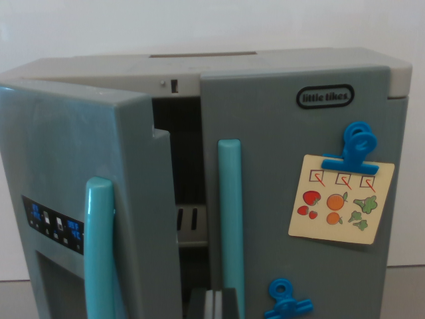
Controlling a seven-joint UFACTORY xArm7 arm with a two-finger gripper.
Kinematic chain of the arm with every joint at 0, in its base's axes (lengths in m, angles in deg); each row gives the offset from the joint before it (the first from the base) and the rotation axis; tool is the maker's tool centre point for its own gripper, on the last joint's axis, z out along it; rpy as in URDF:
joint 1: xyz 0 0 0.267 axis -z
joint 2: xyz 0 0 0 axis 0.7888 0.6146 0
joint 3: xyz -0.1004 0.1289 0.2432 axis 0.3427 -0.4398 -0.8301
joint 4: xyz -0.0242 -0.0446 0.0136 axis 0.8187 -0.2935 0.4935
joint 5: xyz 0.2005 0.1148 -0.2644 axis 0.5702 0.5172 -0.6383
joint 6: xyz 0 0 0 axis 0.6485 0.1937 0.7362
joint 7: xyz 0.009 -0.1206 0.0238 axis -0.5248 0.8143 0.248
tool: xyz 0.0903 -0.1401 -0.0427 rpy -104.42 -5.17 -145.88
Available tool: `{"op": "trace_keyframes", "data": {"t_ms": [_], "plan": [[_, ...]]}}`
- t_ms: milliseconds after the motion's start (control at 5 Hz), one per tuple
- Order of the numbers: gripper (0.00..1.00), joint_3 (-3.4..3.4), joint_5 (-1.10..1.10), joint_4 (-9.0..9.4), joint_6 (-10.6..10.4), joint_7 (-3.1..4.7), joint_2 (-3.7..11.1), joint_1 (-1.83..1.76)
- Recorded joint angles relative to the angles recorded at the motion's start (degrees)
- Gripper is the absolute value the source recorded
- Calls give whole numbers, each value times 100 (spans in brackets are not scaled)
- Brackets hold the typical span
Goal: Close fridge door
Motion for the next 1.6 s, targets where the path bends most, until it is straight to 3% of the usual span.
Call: {"op": "trace_keyframes", "data": {"t_ms": [800, 1000, 1200, 1400, 1600], "plan": [[100, -11, 0, 0, 0, 0, 38, 0], [100, -52, 0, -7, 0, 0, 194, 0], [100, -52, 0, -7, 0, 0, 194, 0], [100, -213, 0, -29, 0, 0, 505, 0], [100, -213, 0, -29, 0, 0, 505, 0]]}}
